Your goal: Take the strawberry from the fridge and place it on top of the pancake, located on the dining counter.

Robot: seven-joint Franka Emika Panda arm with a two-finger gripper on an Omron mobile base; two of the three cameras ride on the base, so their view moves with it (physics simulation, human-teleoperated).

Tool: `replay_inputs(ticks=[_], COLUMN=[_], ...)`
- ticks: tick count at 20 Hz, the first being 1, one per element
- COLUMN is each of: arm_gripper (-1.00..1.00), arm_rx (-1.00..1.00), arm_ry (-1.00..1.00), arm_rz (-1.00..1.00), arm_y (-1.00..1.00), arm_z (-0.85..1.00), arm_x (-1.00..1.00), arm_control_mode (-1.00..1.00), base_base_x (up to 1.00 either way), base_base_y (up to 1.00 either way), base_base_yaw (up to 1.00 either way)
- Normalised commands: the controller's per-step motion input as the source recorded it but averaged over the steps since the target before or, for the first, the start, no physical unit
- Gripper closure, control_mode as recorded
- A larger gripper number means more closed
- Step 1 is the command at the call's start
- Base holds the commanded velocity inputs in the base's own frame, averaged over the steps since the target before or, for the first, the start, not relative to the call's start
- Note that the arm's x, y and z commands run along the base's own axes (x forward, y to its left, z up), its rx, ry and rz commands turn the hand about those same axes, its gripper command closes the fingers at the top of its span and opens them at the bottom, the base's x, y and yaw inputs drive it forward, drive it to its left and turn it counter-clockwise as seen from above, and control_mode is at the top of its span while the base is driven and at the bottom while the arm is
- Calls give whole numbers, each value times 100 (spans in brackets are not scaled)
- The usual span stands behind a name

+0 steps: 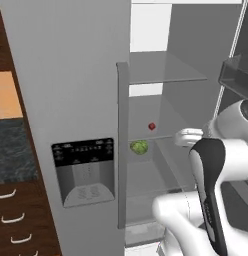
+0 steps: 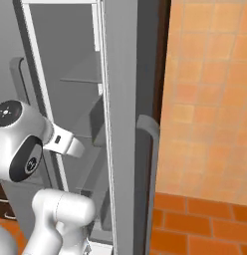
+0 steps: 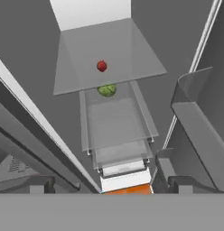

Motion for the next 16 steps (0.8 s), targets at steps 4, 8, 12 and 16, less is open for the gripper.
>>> replay_inputs(ticks=[4, 8, 12, 16], arm_gripper=[-100, -100, -100, -100], arm_rx=[0, 1, 1, 0], arm_ry=[0, 0, 0, 6], arm_rz=[0, 0, 0, 0], arm_y=[0, -6, -22, -4], arm_z=[0, 0, 0, -3], arm_x=[0, 14, 48, 66], arm_control_mode=[100, -100, -100, -100], base_base_x=[58, 41, 0, 0], base_base_y=[-21, -14, 0, 0], base_base_yaw=[13, 0, 0, 0])
